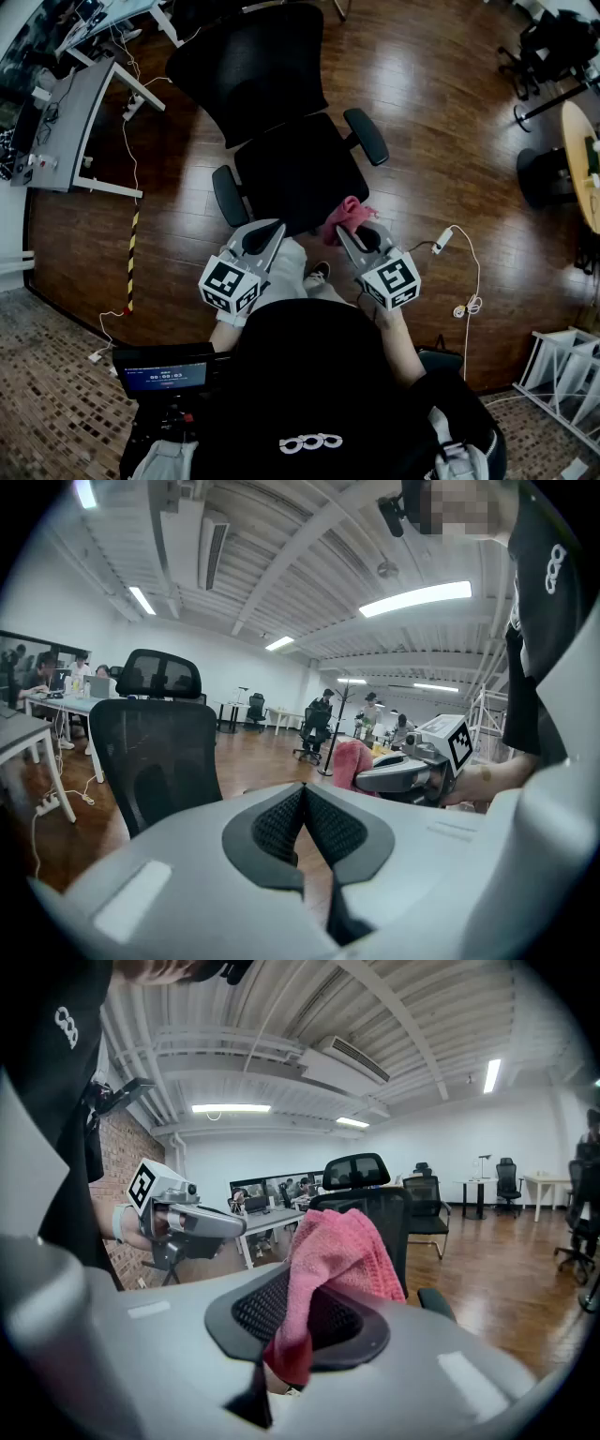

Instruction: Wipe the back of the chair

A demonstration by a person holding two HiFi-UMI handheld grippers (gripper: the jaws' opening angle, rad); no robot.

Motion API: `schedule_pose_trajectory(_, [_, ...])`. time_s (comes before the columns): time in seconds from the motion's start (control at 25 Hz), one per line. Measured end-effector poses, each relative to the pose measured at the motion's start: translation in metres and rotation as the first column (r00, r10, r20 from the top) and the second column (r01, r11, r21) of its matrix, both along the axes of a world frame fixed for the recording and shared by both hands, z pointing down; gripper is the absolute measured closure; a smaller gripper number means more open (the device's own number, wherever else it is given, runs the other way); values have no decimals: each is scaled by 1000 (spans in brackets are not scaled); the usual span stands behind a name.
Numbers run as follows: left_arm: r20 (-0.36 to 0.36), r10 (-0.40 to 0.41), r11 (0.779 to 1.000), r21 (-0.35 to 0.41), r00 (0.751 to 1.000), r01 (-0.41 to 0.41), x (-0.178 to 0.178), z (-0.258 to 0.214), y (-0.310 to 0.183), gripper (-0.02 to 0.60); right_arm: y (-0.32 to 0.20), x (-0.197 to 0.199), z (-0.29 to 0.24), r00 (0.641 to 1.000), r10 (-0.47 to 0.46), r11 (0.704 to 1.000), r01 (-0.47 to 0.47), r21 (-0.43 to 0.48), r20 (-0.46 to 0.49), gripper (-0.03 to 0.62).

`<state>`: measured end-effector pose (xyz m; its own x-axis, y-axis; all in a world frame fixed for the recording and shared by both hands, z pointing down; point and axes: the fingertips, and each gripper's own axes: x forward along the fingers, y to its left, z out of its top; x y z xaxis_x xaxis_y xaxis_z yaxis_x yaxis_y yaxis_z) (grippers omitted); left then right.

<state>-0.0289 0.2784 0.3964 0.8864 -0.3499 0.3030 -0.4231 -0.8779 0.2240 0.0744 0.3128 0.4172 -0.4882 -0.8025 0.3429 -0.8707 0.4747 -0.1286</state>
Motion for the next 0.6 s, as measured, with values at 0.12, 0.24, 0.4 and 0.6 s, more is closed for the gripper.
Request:
schedule_pose_trajectory(0.12, [2,-6,1000,0,1000,6,-3,1,-8,592,-8,-2,-3,1000,-5,1000,5,4,-6,546])
schedule_pose_trajectory(0.24, [0,-18,1000,4,1000,18,-3,0,-28,592,-26,0,-5,1000,-16,1000,16,3,-9,546])
schedule_pose_trajectory(0.4, [-14,-33,999,-6,999,33,0,1,-63,592,-64,2,-4,999,-36,999,36,-6,-26,546])
schedule_pose_trajectory(0.6, [-27,-48,999,-20,998,48,-6,2,-106,592,-115,-7,-8,997,-63,998,63,-9,-41,546])
